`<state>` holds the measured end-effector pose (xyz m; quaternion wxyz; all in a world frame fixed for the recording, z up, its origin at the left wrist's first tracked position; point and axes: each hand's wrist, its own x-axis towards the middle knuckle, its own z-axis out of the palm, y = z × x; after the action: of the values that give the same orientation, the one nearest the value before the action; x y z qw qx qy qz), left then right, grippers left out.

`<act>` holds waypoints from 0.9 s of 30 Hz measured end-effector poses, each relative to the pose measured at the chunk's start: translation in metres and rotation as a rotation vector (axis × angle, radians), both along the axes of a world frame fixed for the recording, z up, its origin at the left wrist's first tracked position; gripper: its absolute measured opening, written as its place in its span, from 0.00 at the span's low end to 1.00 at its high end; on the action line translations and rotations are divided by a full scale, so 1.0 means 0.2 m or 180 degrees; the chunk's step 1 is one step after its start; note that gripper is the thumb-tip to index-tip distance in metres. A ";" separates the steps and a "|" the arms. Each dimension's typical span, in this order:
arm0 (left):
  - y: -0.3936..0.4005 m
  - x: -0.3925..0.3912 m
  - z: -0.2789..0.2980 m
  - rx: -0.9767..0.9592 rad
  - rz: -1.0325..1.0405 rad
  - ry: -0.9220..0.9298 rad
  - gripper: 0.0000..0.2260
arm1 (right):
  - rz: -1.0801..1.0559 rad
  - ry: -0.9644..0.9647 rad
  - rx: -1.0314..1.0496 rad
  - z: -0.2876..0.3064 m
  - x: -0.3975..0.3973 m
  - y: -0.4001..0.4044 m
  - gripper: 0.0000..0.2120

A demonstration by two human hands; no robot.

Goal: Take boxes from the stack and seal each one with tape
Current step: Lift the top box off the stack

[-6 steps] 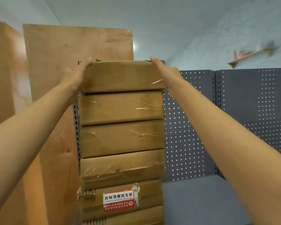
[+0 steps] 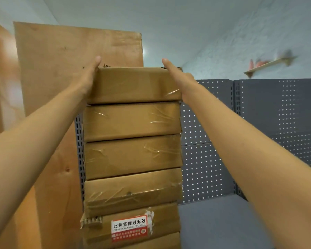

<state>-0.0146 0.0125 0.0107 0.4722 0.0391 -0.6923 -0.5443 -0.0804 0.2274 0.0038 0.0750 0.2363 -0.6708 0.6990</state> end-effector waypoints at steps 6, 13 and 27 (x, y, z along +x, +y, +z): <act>0.03 -0.03 0.02 0.0321 0.0148 0.0027 0.23 | -0.0296 -0.0192 -0.0272 0.03 -0.06 -0.06 0.42; 0.04 -0.02 0.02 0.0423 0.0333 0.0098 0.17 | -0.0284 -0.0262 -0.0439 0.03 -0.10 -0.10 0.37; 0.32 -0.07 0.03 0.0335 0.0471 0.0211 0.27 | -0.0371 -0.0178 -0.0903 0.02 -0.18 0.17 0.23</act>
<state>-0.0280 0.0760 0.0171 0.5311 0.0969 -0.6419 -0.5445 -0.1171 0.2616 0.0082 0.1294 0.1644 -0.5797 0.7875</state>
